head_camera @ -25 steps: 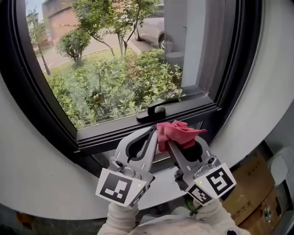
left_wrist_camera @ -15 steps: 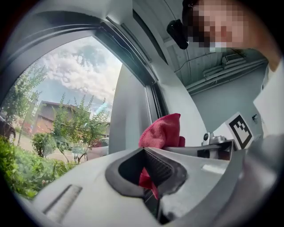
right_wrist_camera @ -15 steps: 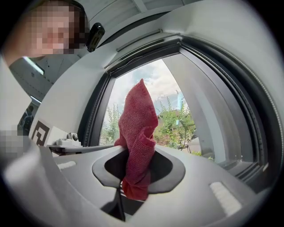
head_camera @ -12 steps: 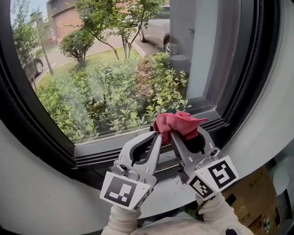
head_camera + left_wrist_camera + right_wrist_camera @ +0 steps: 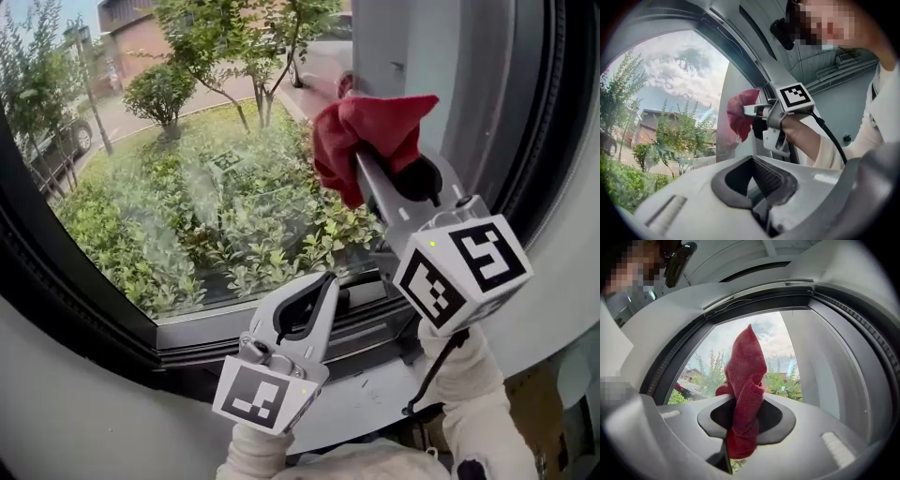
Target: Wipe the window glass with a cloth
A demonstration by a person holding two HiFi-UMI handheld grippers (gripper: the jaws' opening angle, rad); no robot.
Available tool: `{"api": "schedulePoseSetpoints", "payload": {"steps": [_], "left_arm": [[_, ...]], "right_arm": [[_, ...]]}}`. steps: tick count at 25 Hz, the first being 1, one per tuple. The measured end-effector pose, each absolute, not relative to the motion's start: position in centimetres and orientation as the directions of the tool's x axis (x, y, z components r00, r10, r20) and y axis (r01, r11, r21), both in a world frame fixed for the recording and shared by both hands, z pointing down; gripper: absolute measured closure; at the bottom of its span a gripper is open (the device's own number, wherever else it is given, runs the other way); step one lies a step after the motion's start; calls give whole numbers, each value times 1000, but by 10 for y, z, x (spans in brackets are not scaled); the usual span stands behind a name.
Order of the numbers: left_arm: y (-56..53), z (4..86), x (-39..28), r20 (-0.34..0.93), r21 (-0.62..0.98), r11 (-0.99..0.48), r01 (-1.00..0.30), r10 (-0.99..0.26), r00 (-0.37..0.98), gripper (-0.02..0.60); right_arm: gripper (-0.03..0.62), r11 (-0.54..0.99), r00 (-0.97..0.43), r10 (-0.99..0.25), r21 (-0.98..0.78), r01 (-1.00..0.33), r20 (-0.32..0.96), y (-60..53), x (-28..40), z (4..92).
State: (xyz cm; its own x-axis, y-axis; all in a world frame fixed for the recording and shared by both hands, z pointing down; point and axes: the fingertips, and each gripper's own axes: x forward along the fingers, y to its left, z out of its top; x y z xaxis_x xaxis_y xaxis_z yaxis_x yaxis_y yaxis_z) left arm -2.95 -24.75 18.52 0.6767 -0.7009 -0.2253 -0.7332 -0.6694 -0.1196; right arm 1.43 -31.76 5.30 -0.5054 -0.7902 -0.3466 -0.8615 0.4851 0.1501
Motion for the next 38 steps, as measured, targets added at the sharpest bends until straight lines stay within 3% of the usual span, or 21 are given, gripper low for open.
{"api": "schedulePoseSetpoints", "payload": {"steps": [16, 31, 38], "left_arm": [[-268, 196, -31, -227, -98, -658, -747, -716, 660, 581], [-281, 185, 49, -219, -157, -669, -726, -693, 686, 581], [-289, 182, 76, -210, -163, -681, -713, -683, 700, 581]], "right_arm": [[476, 411, -468, -781, 225, -883, -413, -330, 21, 56], [471, 329, -368, -840, 164, -930, -399, -363, 155, 52], [470, 328, -357, -838, 141, -934, -413, -368, 184, 49]]}}
